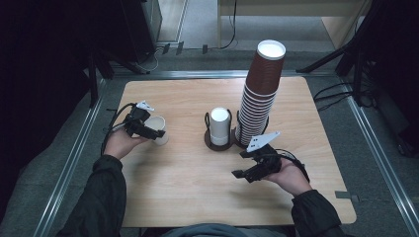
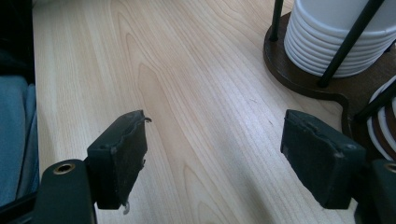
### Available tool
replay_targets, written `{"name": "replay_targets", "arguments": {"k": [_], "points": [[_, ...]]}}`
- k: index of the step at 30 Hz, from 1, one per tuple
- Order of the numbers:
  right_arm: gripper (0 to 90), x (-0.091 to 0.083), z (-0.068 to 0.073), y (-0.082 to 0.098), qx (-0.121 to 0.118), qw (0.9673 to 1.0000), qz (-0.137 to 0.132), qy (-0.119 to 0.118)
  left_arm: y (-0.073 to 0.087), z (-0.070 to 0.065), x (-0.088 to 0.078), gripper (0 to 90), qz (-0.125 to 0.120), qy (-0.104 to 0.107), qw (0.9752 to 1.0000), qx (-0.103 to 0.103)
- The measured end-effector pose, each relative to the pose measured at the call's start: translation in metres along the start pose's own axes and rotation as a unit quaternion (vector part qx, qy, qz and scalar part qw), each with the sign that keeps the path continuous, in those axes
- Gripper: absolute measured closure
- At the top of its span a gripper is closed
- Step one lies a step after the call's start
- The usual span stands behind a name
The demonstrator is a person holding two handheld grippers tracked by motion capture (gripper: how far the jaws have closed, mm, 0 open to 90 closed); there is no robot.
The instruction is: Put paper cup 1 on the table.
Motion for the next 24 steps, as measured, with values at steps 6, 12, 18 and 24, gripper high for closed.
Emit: {"name": "replay_targets", "arguments": {"k": [6,12,18,24], "points": [[22.7,0.0001,0.0004,0.0002,0.000,1.0000,0.001,-0.001,-0.0011,-0.0006,0.0025,16.5,-0.002,0.002,1.0000,-0.002],[22.9,0.0002,0.0002,0.0006,-0.002,1.0000,0.003,-0.001,-0.0015,-0.0023,0.0026,14.6,-0.001,0.019,0.9997,-0.017],[22.9,0.0005,0.0006,0.0007,-0.002,1.0000,0.003,-0.001,-0.0033,-0.0032,0.0002,12.6,-0.011,0.028,0.9994,-0.018],[22.9,0.0007,0.0007,0.0009,-0.003,1.0000,0.005,0.000,-0.0042,-0.0054,-0.0011,10.4,-0.013,0.032,0.9993,-0.017]]}}
Point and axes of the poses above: each handheld gripper's, and its own axes: x roughly forward along the jaws, y roughly out of its underside, z roughly to its left, the point moved 7 cm from there along x, roughly forward along the jaws, and after that the axes turned 4 degrees about y, right-handed, at the moved point
